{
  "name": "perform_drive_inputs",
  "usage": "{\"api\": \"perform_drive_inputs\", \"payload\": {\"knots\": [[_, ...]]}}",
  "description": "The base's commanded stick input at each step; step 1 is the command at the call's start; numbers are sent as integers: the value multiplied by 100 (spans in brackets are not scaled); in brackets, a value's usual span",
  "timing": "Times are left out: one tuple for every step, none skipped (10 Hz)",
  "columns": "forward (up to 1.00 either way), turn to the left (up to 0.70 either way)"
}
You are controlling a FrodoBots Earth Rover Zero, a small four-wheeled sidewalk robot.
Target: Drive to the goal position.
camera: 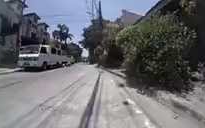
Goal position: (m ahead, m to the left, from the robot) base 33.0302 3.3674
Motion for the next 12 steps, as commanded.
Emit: {"api": "perform_drive_inputs", "payload": {"knots": [[100,32],[100,40],[100,40],[100,24],[100,0],[100,0],[100,0],[100,0],[100,0],[100,0],[100,0],[100,0]]}}
